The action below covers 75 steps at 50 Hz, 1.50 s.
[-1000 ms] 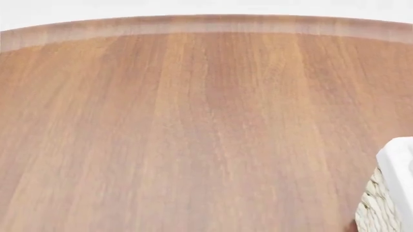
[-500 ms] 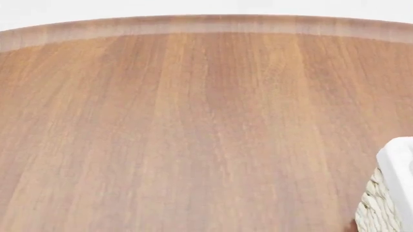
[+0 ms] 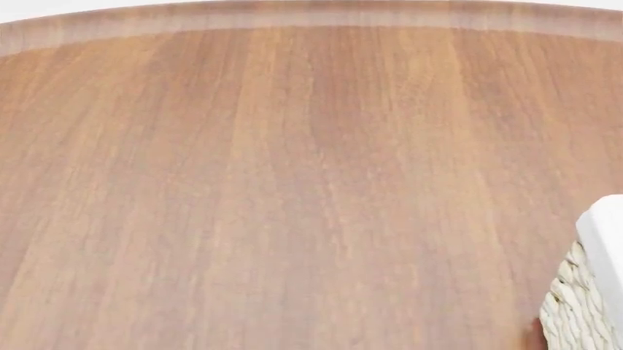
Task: Pick the milk and place it in the basket.
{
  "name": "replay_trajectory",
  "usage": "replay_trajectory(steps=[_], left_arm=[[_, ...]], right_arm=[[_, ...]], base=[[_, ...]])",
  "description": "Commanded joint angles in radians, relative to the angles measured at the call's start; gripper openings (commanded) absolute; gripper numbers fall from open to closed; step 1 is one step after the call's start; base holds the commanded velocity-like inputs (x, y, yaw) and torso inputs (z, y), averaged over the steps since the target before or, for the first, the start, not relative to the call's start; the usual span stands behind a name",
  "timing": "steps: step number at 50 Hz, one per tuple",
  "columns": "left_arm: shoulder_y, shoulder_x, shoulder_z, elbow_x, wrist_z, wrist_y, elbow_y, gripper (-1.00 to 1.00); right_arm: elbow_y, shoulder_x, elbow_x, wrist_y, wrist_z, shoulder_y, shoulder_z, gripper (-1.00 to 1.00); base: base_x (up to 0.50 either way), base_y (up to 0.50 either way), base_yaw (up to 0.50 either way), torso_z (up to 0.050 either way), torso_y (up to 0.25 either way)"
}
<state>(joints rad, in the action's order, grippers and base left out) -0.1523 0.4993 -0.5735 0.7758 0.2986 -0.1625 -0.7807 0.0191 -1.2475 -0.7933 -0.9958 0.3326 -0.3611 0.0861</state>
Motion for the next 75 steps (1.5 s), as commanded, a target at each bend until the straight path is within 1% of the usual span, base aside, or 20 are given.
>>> replay_trajectory(steps=[1, 4, 5, 28, 35, 43, 54, 57, 62, 66, 75], left_arm=[[0.0, -0.017, -0.022, -0.015, -0.02, -0.001, 0.001, 1.0], [-0.001, -0.016, -0.024, -0.014, -0.019, 0.0, 0.0, 1.0], [-0.002, -0.017, -0.025, -0.013, -0.019, 0.0, 0.0, 1.0], [-0.003, -0.014, -0.024, -0.011, -0.016, 0.003, 0.003, 1.0], [-0.003, -0.014, -0.021, -0.014, -0.016, 0.005, 0.004, 1.0], [-0.002, -0.013, -0.02, -0.014, -0.013, 0.005, 0.005, 1.0], [-0.005, -0.012, -0.023, -0.013, -0.011, 0.007, 0.004, 1.0], [-0.006, -0.011, -0.023, -0.012, -0.01, 0.007, 0.002, 1.0], [-0.006, -0.009, -0.024, -0.01, -0.008, 0.006, 0.002, 1.0], [-0.006, -0.009, -0.026, -0.008, -0.007, 0.007, 0.002, 1.0], [-0.007, -0.009, -0.025, -0.008, -0.007, 0.009, 0.004, 1.0]], right_arm=[[-0.012, 0.013, 0.019, 0.011, 0.026, -0.026, 0.051, -1.0], [-0.011, 0.015, 0.02, 0.011, 0.023, -0.04, 0.046, -1.0], [-0.012, 0.014, 0.022, 0.011, 0.024, -0.04, 0.044, 1.0], [-0.014, 0.01, 0.031, 0.022, 0.034, -0.038, 0.039, 1.0], [-0.006, 0.012, 0.038, 0.028, 0.034, -0.067, 0.029, 1.0], [0.033, 0.029, 0.058, 0.051, -0.008, -0.207, 0.03, 1.0], [0.091, 0.059, 0.092, 0.077, -0.057, -0.461, -0.002, 1.0], [0.102, 0.07, 0.107, 0.106, -0.058, -0.519, -0.013, 1.0], [0.136, 0.115, 0.122, 0.177, -0.091, -0.627, 0.016, 1.0], [0.131, 0.122, 0.121, 0.195, -0.077, -0.669, 0.009, 1.0], [0.115, 0.148, 0.064, 0.21, -0.053, -0.727, 0.055, 1.0]], base=[[0.0, 0.0, 0.0, 0.0, 0.0], [0.0, 0.0, 0.0, 0.0, 0.0], [0.0, 0.0, 0.0, 0.0, 0.0], [0.0, 0.0, 0.0, 0.0, 0.0], [0.0, 0.0, 0.0, 0.0, 0.0], [0.0, 0.0, 0.0, 0.0, 0.0], [0.0, 0.0, 0.0, 0.0, 0.0], [0.0, 0.0, 0.0, 0.0, 0.0], [0.0, 0.0, 0.0, 0.0, 0.0], [0.0, 0.0, 0.0, 0.0, 0.0], [0.0, 0.0, 0.0, 0.0, 0.0]])
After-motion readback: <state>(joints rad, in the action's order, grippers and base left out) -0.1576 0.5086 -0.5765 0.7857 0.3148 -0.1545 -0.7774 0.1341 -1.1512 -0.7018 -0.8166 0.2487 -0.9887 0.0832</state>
